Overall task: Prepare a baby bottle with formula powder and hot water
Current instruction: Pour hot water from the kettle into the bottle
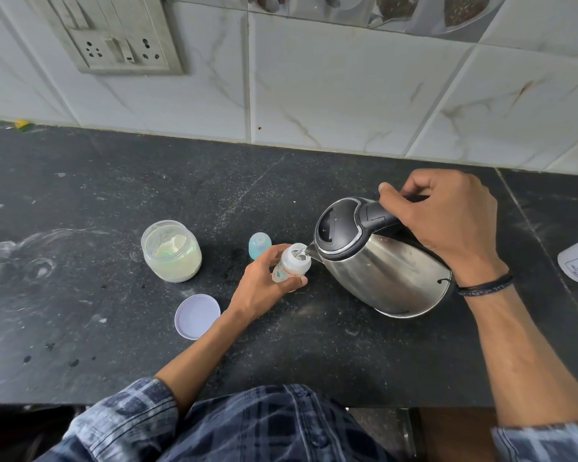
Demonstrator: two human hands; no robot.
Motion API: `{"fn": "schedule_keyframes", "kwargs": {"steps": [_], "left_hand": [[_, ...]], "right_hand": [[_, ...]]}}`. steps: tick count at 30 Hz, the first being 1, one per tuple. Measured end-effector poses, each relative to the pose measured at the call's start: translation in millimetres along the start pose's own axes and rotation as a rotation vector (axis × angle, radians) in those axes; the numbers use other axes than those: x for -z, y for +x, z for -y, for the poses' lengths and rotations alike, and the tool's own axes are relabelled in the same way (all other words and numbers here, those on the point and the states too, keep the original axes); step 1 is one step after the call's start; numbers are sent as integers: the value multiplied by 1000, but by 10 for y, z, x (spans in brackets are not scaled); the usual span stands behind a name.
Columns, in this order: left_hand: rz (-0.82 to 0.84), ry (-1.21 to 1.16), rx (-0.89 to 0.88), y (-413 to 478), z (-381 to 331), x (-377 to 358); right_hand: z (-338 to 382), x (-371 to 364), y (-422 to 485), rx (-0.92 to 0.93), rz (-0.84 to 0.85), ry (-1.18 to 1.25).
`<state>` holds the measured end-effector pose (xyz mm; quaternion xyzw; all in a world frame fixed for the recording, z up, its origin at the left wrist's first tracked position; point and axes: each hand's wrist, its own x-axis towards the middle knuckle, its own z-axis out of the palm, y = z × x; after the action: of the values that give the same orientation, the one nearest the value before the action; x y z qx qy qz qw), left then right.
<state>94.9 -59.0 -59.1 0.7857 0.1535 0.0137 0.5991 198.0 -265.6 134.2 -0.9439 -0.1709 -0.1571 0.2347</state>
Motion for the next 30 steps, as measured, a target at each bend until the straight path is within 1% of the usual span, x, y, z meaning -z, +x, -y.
{"fn": "schedule_keyframes", "kwargs": {"steps": [30], "left_hand": [[-7,-25,10,-5,14,8]], "right_hand": [[3,13,22,11,-1,6]]}}
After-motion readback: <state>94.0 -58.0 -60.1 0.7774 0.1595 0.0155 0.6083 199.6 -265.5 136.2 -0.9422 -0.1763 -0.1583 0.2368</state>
